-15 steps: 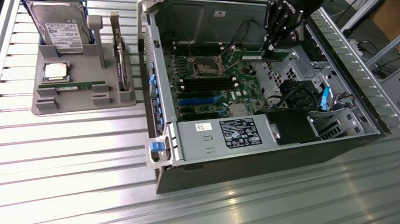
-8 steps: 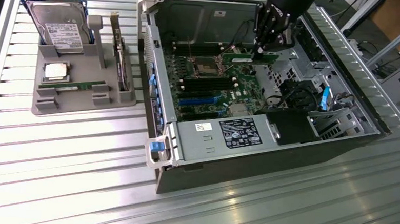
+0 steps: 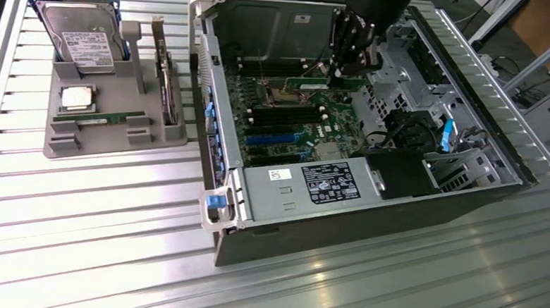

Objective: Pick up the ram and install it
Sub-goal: 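Insert the ram into the slot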

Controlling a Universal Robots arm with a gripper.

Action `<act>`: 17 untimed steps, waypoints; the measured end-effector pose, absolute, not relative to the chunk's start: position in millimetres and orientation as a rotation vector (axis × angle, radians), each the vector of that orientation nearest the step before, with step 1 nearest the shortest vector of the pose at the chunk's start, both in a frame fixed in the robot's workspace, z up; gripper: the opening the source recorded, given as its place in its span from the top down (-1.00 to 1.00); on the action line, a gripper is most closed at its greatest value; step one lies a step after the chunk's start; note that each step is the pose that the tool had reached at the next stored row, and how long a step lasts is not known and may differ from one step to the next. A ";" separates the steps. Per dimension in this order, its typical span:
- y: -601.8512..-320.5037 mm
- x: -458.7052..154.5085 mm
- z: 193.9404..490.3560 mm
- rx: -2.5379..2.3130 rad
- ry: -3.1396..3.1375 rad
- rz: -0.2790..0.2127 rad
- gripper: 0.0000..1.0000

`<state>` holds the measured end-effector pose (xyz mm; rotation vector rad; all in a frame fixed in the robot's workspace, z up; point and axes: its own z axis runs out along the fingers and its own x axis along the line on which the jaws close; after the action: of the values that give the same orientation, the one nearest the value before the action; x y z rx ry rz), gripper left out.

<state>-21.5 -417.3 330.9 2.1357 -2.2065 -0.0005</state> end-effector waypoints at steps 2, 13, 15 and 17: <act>-417.3 -31.4 327.4 2.133 -2.209 -0.001 0.73; -407.0 -31.6 309.3 2.136 -2.205 0.001 0.73; -406.9 -31.6 307.7 2.136 -2.205 0.001 0.73; -406.9 -31.8 304.1 2.136 -2.205 0.001 0.73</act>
<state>-31.8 -406.9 304.1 2.1363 -2.2047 0.0010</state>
